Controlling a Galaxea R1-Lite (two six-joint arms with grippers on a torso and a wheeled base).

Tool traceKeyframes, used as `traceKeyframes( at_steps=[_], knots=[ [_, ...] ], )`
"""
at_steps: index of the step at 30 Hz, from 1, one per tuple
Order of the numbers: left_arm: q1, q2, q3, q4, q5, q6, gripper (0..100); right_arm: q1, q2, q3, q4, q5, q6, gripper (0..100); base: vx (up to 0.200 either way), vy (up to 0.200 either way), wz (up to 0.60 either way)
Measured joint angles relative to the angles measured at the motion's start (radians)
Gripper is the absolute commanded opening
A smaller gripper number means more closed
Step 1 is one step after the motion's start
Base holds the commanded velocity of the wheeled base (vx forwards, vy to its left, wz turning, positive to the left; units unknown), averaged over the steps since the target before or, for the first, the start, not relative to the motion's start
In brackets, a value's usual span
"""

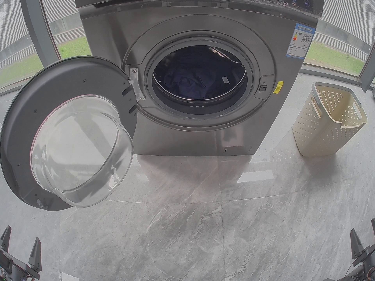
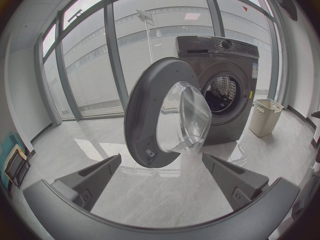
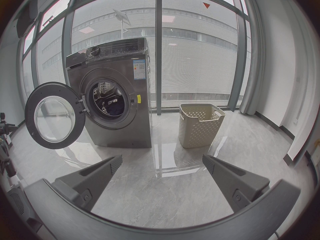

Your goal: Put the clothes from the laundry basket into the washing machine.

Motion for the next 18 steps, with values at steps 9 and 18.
traceKeyframes(
  at_steps=[9,18],
  knots=[
    [0.006,-0.009,0.000,0.003,-0.017,-0.056,100,0.013,-0.038,0.000,0.034,0.072,-0.032,100,-0.067,0.067,0.00],
    [0.006,-0.011,0.000,0.002,-0.031,-0.073,100,0.014,-0.045,0.000,0.032,0.073,-0.033,100,0.000,0.133,0.00]
  ],
)
